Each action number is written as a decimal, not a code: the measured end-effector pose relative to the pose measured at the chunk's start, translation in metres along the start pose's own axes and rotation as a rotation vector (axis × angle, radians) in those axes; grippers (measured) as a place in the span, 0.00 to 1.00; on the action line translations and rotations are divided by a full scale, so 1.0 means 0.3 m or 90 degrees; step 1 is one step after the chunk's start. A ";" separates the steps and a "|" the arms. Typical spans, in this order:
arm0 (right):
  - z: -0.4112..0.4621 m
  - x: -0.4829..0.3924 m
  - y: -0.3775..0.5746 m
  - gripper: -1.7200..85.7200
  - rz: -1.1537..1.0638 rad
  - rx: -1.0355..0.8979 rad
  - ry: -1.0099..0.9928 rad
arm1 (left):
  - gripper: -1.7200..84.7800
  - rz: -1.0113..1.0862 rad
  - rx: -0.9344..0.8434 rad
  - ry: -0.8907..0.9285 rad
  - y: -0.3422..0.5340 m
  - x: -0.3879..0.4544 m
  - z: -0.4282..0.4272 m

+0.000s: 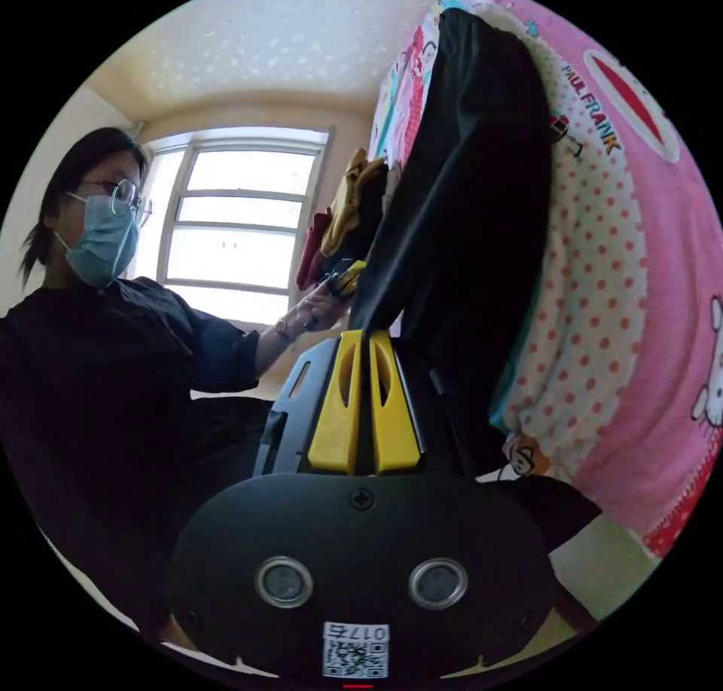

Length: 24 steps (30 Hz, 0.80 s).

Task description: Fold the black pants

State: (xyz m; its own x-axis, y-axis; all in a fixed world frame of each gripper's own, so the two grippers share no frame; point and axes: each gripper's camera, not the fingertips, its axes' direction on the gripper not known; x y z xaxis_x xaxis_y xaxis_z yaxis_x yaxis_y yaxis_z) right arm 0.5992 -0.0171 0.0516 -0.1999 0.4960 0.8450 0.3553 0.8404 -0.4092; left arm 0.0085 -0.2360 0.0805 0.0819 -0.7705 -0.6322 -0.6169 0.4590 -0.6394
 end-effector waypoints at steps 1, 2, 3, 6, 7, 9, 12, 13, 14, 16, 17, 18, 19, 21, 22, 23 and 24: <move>-0.002 0.005 0.009 0.04 0.006 -0.019 0.018 | 0.01 -0.012 -0.007 0.000 0.001 -0.028 0.008; 0.010 0.031 0.023 0.04 0.029 -0.059 0.046 | 0.01 -0.028 -0.015 0.006 -0.001 -0.058 0.028; 0.023 0.059 0.033 0.04 0.060 -0.077 0.043 | 0.01 -0.036 -0.018 0.009 -0.002 -0.073 0.040; 0.035 0.044 0.028 0.04 0.062 -0.068 -0.007 | 0.01 -0.046 -0.014 0.049 -0.001 -0.101 0.073; 0.041 0.037 0.025 0.04 0.062 -0.072 -0.006 | 0.01 -0.043 -0.009 0.048 0.000 -0.094 0.068; 0.058 0.013 0.012 0.04 0.067 -0.084 0.002 | 0.01 -0.032 -0.001 0.025 0.006 -0.070 0.052; 0.066 -0.020 -0.007 0.04 0.076 -0.085 -0.016 | 0.01 -0.021 0.003 -0.006 0.018 -0.020 0.036; 0.066 -0.029 -0.012 0.04 0.075 -0.084 -0.024 | 0.01 -0.013 -0.002 -0.010 0.021 0.004 0.039; 0.064 -0.045 -0.019 0.04 0.073 -0.077 -0.038 | 0.01 -0.009 -0.008 -0.004 0.023 0.023 0.043; 0.067 -0.057 -0.024 0.04 0.077 -0.073 -0.047 | 0.01 -0.004 -0.013 -0.001 0.028 0.041 0.050; 0.077 -0.055 -0.027 0.05 0.086 -0.079 -0.039 | 0.01 -0.009 -0.014 -0.007 0.031 0.040 0.052; 0.094 -0.048 -0.030 0.05 0.098 -0.093 -0.016 | 0.01 -0.016 -0.012 -0.013 0.034 0.034 0.052; 0.104 -0.041 -0.032 0.05 0.104 -0.105 0.001 | 0.02 -0.030 -0.005 -0.033 0.040 0.020 0.046; 0.133 0.009 -0.046 0.07 0.166 -0.172 0.071 | 0.04 -0.051 0.009 -0.122 0.055 0.015 0.018; 0.130 0.017 -0.054 0.08 0.173 -0.182 0.070 | 0.06 -0.036 0.022 -0.224 0.072 0.051 -0.002; 0.108 0.012 -0.081 0.10 0.160 -0.171 0.041 | 0.09 0.006 0.027 -0.306 0.090 0.119 -0.009; 0.064 -0.005 -0.116 0.13 0.139 -0.124 0.027 | 0.10 0.030 0.030 -0.335 0.097 0.156 -0.008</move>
State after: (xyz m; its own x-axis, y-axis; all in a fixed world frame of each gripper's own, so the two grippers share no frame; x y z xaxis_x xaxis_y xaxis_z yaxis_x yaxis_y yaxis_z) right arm 0.5696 -0.0430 0.0579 -0.0622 0.6469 0.7600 0.5548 0.6554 -0.5125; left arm -0.0075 -0.2598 0.0334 0.4439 -0.4284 -0.7871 -0.5947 0.5162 -0.6163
